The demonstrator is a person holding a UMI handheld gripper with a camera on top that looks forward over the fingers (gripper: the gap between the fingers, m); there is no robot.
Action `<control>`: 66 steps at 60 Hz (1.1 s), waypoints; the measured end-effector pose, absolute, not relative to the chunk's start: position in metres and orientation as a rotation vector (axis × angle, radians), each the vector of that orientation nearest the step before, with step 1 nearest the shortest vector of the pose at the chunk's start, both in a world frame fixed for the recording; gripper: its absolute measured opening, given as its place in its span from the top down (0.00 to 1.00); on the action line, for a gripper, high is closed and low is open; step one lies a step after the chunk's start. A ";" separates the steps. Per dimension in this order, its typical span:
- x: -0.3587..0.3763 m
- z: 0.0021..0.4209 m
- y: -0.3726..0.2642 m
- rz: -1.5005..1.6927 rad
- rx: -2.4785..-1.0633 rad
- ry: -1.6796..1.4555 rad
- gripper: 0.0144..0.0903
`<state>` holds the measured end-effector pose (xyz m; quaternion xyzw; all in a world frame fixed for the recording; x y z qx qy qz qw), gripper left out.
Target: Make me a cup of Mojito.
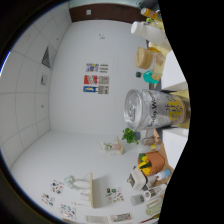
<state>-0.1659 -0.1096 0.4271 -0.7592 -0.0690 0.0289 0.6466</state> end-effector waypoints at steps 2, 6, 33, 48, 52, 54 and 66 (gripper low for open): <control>-0.165 0.435 -0.118 0.078 -1.707 -0.161 0.51; -0.161 0.446 -0.138 0.112 -1.676 -0.171 0.51; -0.083 0.310 -0.236 0.148 -1.789 -0.096 0.52; -0.050 0.198 -0.226 0.122 -1.902 -0.010 0.52; -0.049 0.182 -0.222 0.130 -1.909 -0.014 0.51; -0.048 0.177 -0.221 0.137 -1.907 -0.009 0.51; -0.052 0.171 -0.218 0.238 -1.891 0.056 0.51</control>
